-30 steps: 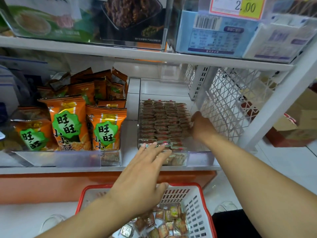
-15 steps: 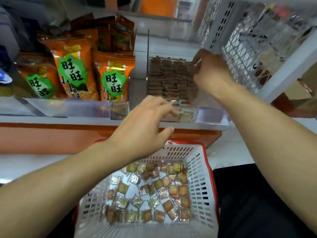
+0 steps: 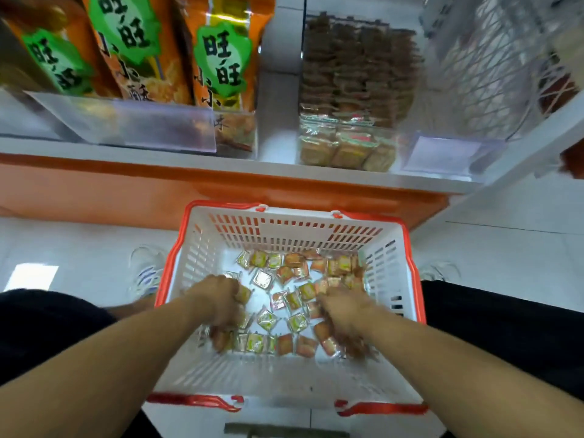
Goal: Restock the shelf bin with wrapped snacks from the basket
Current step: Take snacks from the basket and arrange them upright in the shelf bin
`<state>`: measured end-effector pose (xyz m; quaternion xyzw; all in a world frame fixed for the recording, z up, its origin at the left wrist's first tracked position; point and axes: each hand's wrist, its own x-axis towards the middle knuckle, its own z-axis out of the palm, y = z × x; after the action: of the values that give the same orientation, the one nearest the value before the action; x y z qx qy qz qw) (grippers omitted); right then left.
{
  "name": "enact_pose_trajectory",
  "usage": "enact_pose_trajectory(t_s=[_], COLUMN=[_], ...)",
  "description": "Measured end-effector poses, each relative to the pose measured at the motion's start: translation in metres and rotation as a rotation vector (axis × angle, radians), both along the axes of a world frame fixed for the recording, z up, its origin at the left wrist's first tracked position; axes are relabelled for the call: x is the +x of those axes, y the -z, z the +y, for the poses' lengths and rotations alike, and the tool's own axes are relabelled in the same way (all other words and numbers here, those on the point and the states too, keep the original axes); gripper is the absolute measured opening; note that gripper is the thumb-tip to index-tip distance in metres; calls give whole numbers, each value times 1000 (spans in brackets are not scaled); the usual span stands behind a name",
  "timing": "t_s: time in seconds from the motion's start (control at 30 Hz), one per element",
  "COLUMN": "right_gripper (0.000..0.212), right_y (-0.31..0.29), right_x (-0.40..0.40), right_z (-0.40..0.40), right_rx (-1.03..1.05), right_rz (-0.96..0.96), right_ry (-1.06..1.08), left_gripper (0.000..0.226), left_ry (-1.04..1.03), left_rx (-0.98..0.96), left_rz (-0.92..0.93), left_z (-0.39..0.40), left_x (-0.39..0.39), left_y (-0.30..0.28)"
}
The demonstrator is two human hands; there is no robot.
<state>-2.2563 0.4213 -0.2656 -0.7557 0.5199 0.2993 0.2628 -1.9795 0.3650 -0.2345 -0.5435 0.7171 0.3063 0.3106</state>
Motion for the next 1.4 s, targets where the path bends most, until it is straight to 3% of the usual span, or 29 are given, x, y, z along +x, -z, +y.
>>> enact_pose_trajectory(t_s=[0.13, 0.23, 0.47, 0.67, 0.77, 0.93, 1.03, 1.1, 1.23, 1.4], right_gripper=[71, 88, 60, 77, 72, 43, 29, 31, 77, 63], right_y=[59, 73, 104, 116, 118, 115, 109, 107, 102, 100], right_x=[0, 12, 34, 20, 15, 26, 42, 49, 51, 47], right_z=[33, 35, 45, 51, 41, 32, 33, 30, 27, 22], right_rx=[100, 67, 11, 60, 166, 320, 375, 409, 498, 549], right_rz=[23, -51, -95, -175, -321, -454, -500, -517, -505, -561], right_ry=[-213, -148, -128, -189, -38, 271, 558, 701, 806, 787], left_gripper=[59, 59, 71, 53, 45, 38, 48, 53, 42, 31], left_ry=[170, 295, 447, 443, 497, 489, 409, 376, 349, 415], left_rx=[-81, -106, -128, -134, -155, -58, -38, -34, 15, 57], left_rz=[0, 94, 78, 8, -26, -19, 21, 44, 34, -23], left_z=[23, 42, 62, 55, 48, 50, 54, 54, 53, 50], left_x=[3, -10, -39, -50, -52, -50, -48, -46, -49, -56], left_y=[58, 87, 124, 130, 133, 138, 139, 140, 138, 136])
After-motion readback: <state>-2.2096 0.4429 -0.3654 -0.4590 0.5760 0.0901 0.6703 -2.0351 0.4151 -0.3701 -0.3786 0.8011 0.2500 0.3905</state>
